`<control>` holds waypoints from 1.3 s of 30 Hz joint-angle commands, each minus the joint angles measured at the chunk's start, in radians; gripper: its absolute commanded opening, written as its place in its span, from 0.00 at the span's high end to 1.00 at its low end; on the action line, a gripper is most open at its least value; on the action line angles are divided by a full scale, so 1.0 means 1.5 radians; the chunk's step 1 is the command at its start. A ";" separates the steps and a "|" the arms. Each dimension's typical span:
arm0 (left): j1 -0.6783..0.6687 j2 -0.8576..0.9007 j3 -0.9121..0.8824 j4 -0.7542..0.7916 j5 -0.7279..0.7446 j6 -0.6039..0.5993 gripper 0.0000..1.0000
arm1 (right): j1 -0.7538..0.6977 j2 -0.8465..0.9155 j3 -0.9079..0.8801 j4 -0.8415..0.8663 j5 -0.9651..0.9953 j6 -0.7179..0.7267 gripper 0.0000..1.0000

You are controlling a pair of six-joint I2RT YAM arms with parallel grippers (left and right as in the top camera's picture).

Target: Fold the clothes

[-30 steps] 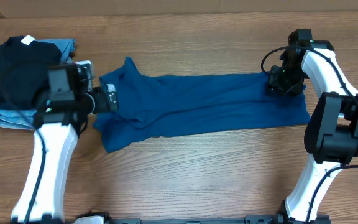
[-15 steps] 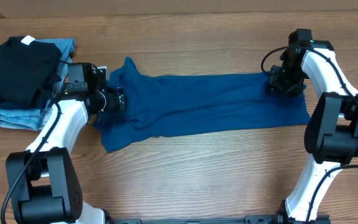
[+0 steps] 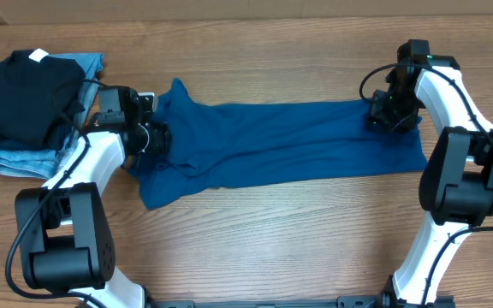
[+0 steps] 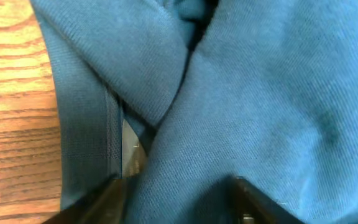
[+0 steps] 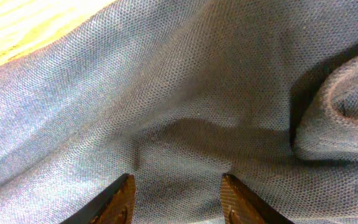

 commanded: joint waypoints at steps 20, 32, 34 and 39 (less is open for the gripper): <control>0.004 0.028 0.096 -0.117 -0.029 0.096 0.40 | -0.002 -0.022 0.013 -0.003 0.007 -0.004 0.52; 0.004 0.057 0.098 -0.115 -0.011 0.101 0.63 | -0.002 -0.022 0.013 -0.003 0.007 -0.005 0.52; 0.004 0.057 0.098 -0.119 0.004 0.101 0.62 | -0.002 -0.022 0.013 -0.003 0.007 -0.005 0.51; 0.004 0.056 0.107 -0.149 0.006 0.100 0.83 | -0.002 -0.022 0.013 -0.004 0.007 -0.005 0.52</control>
